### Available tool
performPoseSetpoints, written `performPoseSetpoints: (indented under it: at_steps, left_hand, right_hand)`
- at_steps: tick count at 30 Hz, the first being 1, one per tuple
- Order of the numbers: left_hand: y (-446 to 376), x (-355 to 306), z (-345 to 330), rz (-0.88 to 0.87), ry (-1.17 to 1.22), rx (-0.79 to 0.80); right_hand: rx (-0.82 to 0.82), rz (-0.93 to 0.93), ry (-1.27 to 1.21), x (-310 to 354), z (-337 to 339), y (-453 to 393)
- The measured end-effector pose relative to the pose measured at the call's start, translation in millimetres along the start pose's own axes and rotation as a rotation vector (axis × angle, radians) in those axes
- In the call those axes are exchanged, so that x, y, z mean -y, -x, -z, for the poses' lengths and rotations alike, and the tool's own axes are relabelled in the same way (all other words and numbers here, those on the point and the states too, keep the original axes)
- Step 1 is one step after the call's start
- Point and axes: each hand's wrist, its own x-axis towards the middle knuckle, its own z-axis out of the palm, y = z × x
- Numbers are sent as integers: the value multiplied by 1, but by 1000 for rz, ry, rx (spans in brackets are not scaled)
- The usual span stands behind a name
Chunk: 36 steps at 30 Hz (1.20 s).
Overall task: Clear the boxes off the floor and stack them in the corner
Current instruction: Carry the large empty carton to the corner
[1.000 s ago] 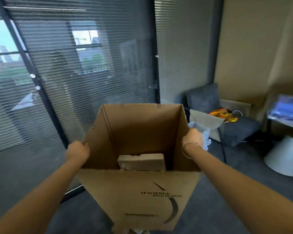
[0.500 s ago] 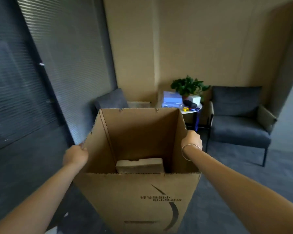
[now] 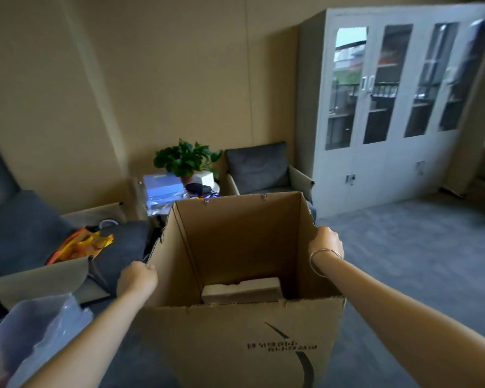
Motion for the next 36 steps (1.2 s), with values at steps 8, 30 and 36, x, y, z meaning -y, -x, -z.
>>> performPoseSetpoints:
  at_steps: [8, 30, 36]
  left_hand:
    - [-58, -173, -108, -212, -85, 163]
    - [-68, -721, -474, -520, -77, 436]
    - [-56, -897, -567, -715, -88, 507]
  right_hand:
    - [-140, -248, -30, -81, 21, -111]
    - [-423, -545, 51, -317, 178, -554]
    - [-535, -697, 72, -380, 229, -667]
